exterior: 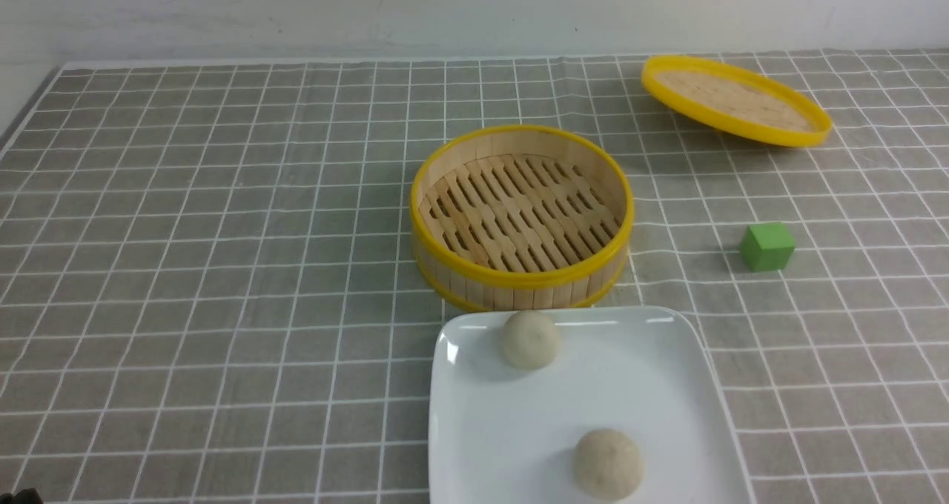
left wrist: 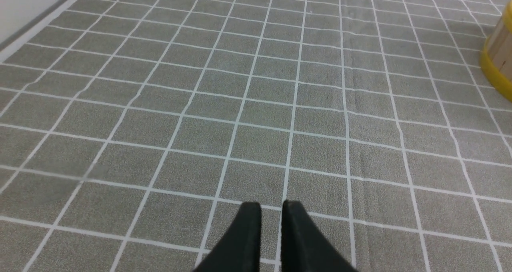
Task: Put the steamed buns into the plate on the grey tablecloth.
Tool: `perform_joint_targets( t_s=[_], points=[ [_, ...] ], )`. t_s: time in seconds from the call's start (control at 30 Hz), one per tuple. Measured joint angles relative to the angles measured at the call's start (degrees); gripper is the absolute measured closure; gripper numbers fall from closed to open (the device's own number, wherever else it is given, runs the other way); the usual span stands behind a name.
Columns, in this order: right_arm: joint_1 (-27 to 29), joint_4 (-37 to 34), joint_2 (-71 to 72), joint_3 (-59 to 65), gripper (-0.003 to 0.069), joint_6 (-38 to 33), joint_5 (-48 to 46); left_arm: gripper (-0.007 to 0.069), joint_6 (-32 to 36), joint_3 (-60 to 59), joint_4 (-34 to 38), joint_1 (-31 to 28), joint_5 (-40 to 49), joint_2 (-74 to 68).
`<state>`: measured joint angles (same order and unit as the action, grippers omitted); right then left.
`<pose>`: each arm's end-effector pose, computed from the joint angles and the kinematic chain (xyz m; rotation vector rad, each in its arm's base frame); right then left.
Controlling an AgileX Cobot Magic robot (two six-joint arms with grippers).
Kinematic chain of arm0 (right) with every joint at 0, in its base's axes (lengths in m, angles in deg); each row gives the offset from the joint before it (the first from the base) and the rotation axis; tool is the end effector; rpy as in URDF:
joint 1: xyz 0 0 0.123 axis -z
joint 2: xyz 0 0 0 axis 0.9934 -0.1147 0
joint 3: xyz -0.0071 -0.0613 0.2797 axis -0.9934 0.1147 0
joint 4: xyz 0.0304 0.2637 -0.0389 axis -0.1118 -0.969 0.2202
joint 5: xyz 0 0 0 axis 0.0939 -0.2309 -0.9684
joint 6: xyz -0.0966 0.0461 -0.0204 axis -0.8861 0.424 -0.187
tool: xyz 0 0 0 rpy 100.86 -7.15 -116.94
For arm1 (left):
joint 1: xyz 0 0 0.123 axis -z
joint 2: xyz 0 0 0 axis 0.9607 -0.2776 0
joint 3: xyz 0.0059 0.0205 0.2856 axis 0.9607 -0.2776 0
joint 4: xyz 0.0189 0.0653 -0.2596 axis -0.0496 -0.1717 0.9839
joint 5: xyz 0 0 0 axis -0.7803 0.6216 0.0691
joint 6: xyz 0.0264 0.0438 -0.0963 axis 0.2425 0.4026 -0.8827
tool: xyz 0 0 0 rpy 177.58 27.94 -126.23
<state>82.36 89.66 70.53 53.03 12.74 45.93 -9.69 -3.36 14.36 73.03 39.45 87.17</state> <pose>0.0839 -0.0034 0.1662 0.0852 1.8912 0.0217 0.0853 0.0070 0.1663 -0.1438 1.8592 -0.0100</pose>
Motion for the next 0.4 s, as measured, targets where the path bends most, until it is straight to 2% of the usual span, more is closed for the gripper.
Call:
perform_joint_targets(
  t_s=[0.4],
  points=[
    [0.0,0.1,0.0,0.0,0.0499,0.0,0.0,0.0506,0.0,0.0,0.0,0.0,0.0,0.0]
  ],
)
